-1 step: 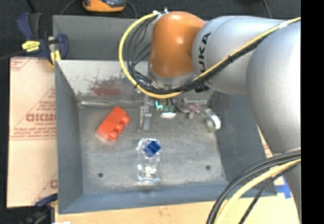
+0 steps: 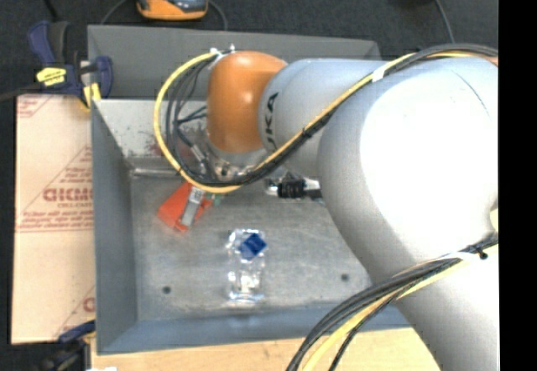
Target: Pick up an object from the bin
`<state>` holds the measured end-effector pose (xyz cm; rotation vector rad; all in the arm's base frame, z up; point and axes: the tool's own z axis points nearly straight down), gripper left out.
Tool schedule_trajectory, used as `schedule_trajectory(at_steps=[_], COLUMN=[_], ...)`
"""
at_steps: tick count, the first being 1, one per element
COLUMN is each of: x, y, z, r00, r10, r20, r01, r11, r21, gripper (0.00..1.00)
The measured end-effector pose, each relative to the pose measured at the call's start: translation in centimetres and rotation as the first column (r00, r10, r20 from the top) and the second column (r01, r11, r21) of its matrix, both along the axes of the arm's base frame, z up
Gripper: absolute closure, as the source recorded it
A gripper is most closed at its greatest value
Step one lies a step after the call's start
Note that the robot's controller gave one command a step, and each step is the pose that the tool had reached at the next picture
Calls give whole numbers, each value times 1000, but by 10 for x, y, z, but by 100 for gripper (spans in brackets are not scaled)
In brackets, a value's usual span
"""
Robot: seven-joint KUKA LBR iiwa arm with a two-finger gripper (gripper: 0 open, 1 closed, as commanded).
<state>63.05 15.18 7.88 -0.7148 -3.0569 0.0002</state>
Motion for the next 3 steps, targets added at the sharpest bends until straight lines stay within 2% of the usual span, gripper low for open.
schedule_trajectory(at_steps=[1,2,3], x=[3,3,-6], y=[-1,-1,63], z=[5,5,-7], r00=[1000,1000,999], r10=[0,0,34], r20=[9,9,-1], r01=[0,0,-34], r11=[1000,1000,999], r21=[0,0,-17], gripper=[100,0,0])
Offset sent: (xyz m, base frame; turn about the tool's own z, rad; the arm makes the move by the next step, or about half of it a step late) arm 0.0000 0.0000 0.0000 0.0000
